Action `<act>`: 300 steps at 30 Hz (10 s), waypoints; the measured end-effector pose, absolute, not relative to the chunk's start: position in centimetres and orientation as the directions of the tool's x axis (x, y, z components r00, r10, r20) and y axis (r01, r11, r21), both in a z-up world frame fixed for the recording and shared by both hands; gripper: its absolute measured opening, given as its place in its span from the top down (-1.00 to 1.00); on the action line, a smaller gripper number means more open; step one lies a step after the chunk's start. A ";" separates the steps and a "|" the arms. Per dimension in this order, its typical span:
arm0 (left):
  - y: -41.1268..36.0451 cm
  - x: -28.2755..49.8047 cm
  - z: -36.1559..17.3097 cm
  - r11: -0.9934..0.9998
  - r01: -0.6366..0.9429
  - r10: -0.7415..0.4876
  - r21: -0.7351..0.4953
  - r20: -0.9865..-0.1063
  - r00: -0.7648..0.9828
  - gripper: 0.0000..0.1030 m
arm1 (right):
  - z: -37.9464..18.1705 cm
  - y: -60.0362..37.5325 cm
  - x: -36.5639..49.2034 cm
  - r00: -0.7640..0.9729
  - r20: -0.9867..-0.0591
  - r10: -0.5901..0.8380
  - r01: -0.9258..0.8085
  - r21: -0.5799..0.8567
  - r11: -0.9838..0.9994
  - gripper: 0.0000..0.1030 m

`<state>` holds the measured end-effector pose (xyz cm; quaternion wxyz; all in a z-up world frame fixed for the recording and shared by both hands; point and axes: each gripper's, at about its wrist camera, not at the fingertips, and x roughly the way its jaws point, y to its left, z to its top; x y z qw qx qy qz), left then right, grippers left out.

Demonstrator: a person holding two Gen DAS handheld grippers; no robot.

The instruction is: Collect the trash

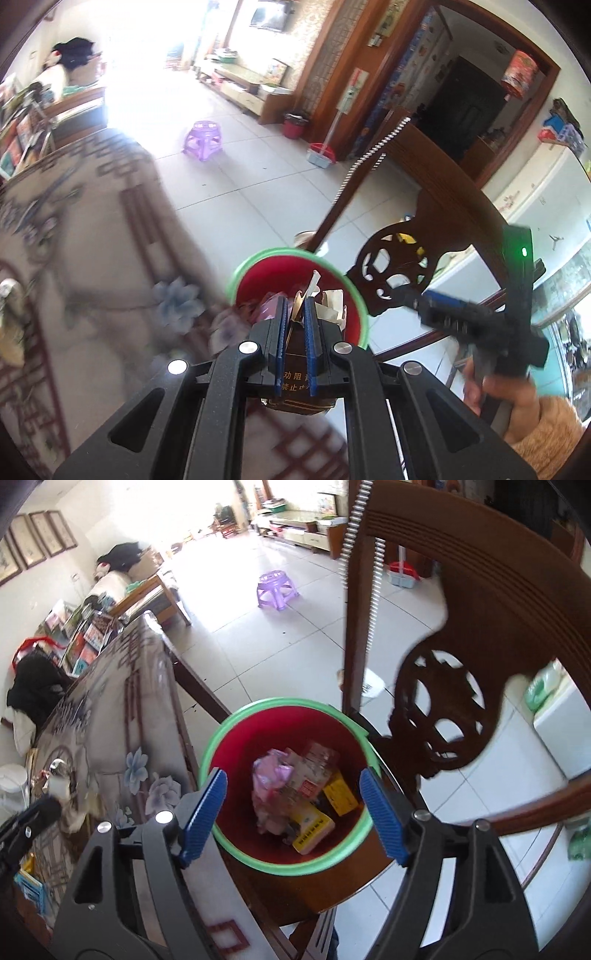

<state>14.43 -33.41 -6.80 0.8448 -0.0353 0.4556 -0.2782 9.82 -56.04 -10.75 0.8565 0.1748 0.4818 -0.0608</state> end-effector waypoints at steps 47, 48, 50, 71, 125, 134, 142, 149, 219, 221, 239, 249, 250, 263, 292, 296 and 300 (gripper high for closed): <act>9.2 6.5 -14.6 0.909 -0.286 -0.121 -0.303 -0.848 0.516 -0.17 | -10.0 -17.1 17.5 0.359 -0.847 0.392 -0.241 0.321 0.916 -0.59; 9.9 7.1 -14.5 0.907 -0.285 -0.126 -0.311 -0.844 0.522 -0.18 | -10.2 -16.0 18.4 0.356 -0.852 0.383 -0.252 0.307 0.917 -0.59; 10.5 8.3 -14.7 0.903 -0.282 -0.134 -0.323 -0.837 0.531 -0.25 | -10.9 -14.1 19.8 0.345 -0.860 0.376 -0.258 0.298 0.919 -0.60; 10.2 24.7 -16.8 0.901 -0.251 -0.160 -0.354 -0.809 0.565 -0.33 | -11.6 -12.6 18.2 0.277 -0.857 0.435 -0.356 0.329 0.875 0.27; -2.3 4.9 -7.0 0.967 -0.094 -0.125 -0.237 -0.762 0.635 0.17 | -5.8 -23.9 4.3 0.453 -0.771 0.448 -0.242 0.377 0.894 0.27; -5.9 5.2 -6.9 0.973 -0.053 -0.141 -0.223 -0.767 0.626 0.17 | -6.1 -27.0 4.2 0.463 -0.772 0.435 -0.214 0.379 0.900 0.27; -9.9 6.1 -6.7 0.977 -0.007 -0.162 -0.211 -0.770 0.617 0.17 | -6.3 -30.7 4.3 0.478 -0.774 0.415 -0.175 0.379 0.909 0.27; -13.2 7.0 -6.7 0.980 0.020 -0.171 -0.199 -0.777 0.606 0.17 | -7.0 -34.3 4.9 0.481 -0.778 0.404 -0.141 0.387 0.911 0.27; -4.9 0.5 8.8 0.997 0.044 -0.068 -0.069 -0.404 0.912 -0.85 | 4.2 -26.4 -0.6 0.874 -0.487 -0.016 0.037 0.034 0.999 -0.91; -4.2 -0.4 8.9 0.997 0.023 -0.052 -0.077 -0.397 0.916 -0.85 | 5.0 -25.7 -1.4 0.892 -0.451 -0.026 0.046 0.033 0.998 -0.91; -2.9 -0.8 7.4 0.993 0.049 -0.089 -0.106 -0.418 0.904 -0.85 | 6.8 -23.8 -5.4 0.938 -0.308 -0.162 0.173 0.008 0.985 -0.91; -1.9 -0.1 7.3 0.989 0.008 -0.074 -0.149 -0.449 0.890 -0.85 | 5.9 -22.6 -4.8 0.928 -0.346 -0.138 0.146 -0.002 0.989 -0.91; -1.8 -0.1 7.3 0.989 0.004 -0.071 -0.147 -0.449 0.891 -0.85 | 5.9 -22.6 -4.8 0.928 -0.346 -0.139 0.147 -0.003 0.989 -0.91; -1.9 0.1 7.5 0.991 0.010 -0.070 -0.131 -0.458 0.886 -0.85 | 5.7 -22.8 -4.4 0.922 -0.364 -0.132 0.144 0.007 0.989 -0.91; -1.3 0.3 7.5 0.990 0.004 -0.072 -0.144 -0.472 0.879 -0.85 | 5.2 -22.9 -4.2 0.898 -0.423 -0.119 0.142 0.025 0.989 -0.91; -1.4 0.3 7.5 0.990 0.003 -0.072 -0.144 -0.472 0.879 -0.85 | 5.2 -22.8 -4.2 0.898 -0.424 -0.119 0.142 0.025 0.990 -0.91; -1.4 0.2 7.4 0.990 0.004 -0.073 -0.144 -0.473 0.878 -0.85 | 5.0 -22.7 -4.2 0.896 -0.429 -0.117 0.140 0.024 0.990 -0.91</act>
